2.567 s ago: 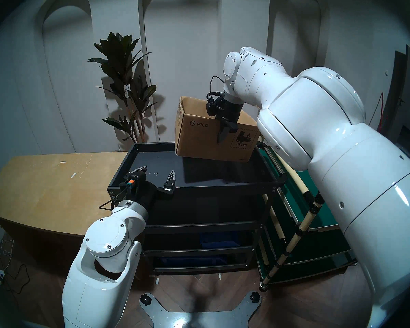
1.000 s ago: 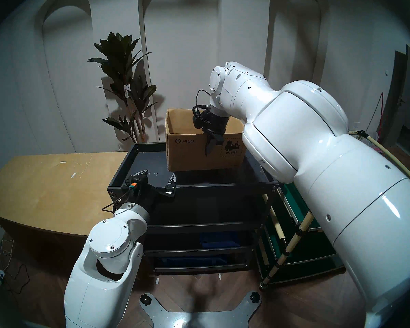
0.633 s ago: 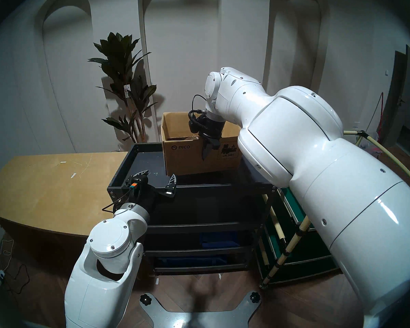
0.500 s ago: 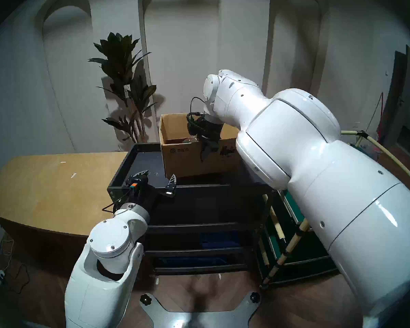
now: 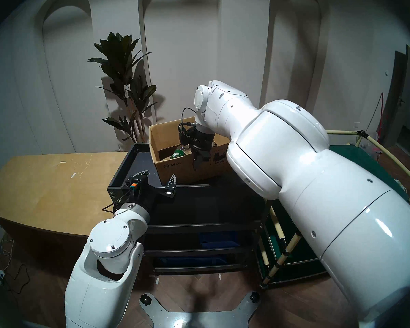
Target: Put the storage box onto the shelf
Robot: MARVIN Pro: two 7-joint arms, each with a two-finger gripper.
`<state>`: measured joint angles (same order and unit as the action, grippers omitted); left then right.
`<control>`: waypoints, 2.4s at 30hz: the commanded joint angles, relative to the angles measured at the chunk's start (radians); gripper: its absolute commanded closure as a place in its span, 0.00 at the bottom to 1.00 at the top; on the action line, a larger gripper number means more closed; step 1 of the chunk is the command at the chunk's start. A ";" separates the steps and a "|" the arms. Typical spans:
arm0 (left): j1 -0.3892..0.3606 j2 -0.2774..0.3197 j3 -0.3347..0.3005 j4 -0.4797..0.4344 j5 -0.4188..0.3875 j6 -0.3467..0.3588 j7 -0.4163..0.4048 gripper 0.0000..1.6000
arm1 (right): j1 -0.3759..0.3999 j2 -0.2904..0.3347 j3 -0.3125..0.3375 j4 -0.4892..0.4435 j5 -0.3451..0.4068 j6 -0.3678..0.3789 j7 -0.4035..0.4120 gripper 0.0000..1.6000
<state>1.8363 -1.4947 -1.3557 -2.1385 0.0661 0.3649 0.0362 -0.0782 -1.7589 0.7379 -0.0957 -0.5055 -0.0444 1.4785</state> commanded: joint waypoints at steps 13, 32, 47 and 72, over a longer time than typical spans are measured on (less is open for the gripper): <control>-0.012 -0.003 -0.001 -0.019 0.000 -0.006 0.000 0.00 | -0.034 -0.077 0.017 -0.006 0.018 0.018 0.005 1.00; -0.015 -0.005 -0.001 -0.022 0.001 -0.007 0.000 0.00 | 0.011 -0.097 0.040 -0.005 0.034 0.041 0.005 0.00; -0.016 -0.005 -0.001 -0.023 0.002 -0.007 0.000 0.00 | 0.172 0.067 0.052 -0.084 0.020 0.074 0.005 0.00; -0.015 -0.006 -0.001 -0.017 0.003 -0.005 0.000 0.00 | 0.328 0.327 0.241 -0.190 0.102 0.102 -0.012 0.00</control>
<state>1.8317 -1.4987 -1.3557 -2.1385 0.0693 0.3647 0.0365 0.2013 -1.5293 0.9369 -0.2904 -0.4243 0.0439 1.4842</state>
